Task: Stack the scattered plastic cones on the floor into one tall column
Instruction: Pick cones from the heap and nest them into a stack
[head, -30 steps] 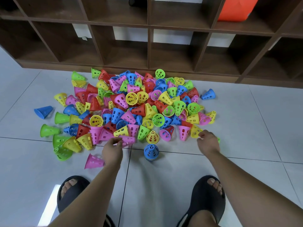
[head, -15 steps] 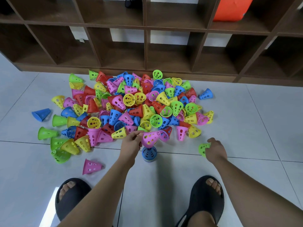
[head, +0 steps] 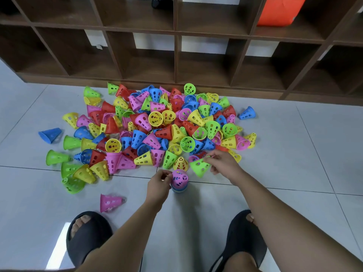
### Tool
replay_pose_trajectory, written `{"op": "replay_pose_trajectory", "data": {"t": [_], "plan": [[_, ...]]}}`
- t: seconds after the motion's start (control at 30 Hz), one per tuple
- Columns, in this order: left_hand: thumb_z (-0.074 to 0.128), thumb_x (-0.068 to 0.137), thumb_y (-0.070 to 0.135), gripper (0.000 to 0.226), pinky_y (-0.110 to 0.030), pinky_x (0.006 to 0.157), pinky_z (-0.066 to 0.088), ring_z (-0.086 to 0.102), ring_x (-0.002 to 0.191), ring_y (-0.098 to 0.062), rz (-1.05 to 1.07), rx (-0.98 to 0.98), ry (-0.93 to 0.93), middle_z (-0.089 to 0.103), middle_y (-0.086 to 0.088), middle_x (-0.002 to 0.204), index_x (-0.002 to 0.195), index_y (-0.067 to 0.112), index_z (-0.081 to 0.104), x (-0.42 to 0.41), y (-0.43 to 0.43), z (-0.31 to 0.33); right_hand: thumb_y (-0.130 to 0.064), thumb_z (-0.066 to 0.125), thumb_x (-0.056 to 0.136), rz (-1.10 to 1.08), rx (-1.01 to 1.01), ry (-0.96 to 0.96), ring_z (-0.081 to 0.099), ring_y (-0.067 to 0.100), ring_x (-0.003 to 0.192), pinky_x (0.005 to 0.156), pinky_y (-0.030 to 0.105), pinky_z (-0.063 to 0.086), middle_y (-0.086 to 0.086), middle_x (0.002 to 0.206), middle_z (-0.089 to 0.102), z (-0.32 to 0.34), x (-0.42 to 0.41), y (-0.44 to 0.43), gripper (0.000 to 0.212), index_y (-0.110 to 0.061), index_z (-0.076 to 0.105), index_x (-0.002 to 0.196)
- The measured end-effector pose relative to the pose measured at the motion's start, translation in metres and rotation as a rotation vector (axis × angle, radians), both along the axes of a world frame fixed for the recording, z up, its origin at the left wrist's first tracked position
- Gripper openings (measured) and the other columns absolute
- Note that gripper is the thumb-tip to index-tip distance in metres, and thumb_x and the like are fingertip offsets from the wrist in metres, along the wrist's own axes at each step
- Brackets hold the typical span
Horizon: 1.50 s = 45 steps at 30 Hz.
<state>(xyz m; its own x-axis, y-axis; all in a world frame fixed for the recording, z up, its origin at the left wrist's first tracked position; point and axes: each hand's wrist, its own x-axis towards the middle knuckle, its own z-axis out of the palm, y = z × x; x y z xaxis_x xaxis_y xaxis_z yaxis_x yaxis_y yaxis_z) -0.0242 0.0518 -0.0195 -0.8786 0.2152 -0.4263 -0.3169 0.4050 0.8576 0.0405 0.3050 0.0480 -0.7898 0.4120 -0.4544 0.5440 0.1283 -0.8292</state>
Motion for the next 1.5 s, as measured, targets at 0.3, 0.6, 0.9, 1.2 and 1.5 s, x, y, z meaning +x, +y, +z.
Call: {"op": "replay_pose_trajectory", "data": {"t": [0.3, 0.6, 0.9, 1.2, 1.5], "plan": [[0.069, 0.101, 0.028, 0.008, -0.029, 0.067, 0.051, 0.070, 0.077, -0.020, -0.018, -0.023, -0.079, 0.077, 0.003, 0.095, 0.100, 0.020, 0.073, -0.007, -0.007, -0.010, -0.027, 0.089, 0.079, 0.296, 0.092, 0.005, 0.066, 0.012, 0.076, 0.065, 0.037, 0.063, 0.013, 0.097, 0.071, 0.014, -0.016, -0.046, 0.022, -0.021, 0.075, 0.094], [0.069, 0.097, 0.021, 0.006, -0.035, 0.077, 0.057, 0.073, 0.089, -0.025, 0.088, -0.185, -0.036, 0.077, 0.004, 0.098, 0.101, 0.023, 0.074, -0.027, -0.068, -0.022, -0.023, 0.074, 0.092, -0.014, 0.102, -0.070, 0.069, 0.020, 0.070, 0.058, 0.031, 0.053, 0.007, 0.095, 0.076, -0.024, -0.008, -0.020, 0.011, -0.016, 0.073, 0.100], [0.061, 0.092, 0.023, 0.017, -0.038, 0.071, 0.060, 0.071, 0.077, -0.023, 0.183, -0.483, 0.215, 0.074, 0.007, 0.102, 0.105, 0.029, 0.071, -0.042, -0.143, -0.014, -0.041, 0.067, 0.086, -0.329, 0.262, -0.210, 0.071, 0.035, 0.101, 0.090, 0.046, 0.060, 0.004, 0.124, 0.070, -0.108, 0.016, 0.060, 0.032, -0.039, 0.063, 0.118], [0.069, 0.088, 0.016, 0.038, -0.048, 0.104, 0.042, 0.047, 0.126, -0.047, 0.229, -0.737, -0.007, 0.053, -0.022, 0.138, 0.126, 0.018, 0.068, -0.042, -0.163, -0.018, -0.002, 0.053, 0.104, -0.333, -0.114, -0.154, 0.063, 0.030, 0.109, 0.097, 0.047, 0.054, 0.001, 0.137, 0.051, -0.057, 0.020, 0.036, 0.067, -0.029, 0.035, 0.163], [0.062, 0.087, -0.002, 0.049, -0.036, 0.071, 0.057, 0.064, 0.091, -0.027, 0.349, -0.459, -0.076, 0.071, -0.008, 0.114, 0.130, 0.021, 0.063, -0.037, -0.146, -0.008, -0.021, 0.063, 0.091, -0.472, 0.139, -0.146, 0.079, 0.027, 0.092, 0.094, 0.049, 0.061, -0.001, 0.117, 0.077, -0.077, 0.014, 0.042, 0.029, -0.029, 0.072, 0.118]]}}
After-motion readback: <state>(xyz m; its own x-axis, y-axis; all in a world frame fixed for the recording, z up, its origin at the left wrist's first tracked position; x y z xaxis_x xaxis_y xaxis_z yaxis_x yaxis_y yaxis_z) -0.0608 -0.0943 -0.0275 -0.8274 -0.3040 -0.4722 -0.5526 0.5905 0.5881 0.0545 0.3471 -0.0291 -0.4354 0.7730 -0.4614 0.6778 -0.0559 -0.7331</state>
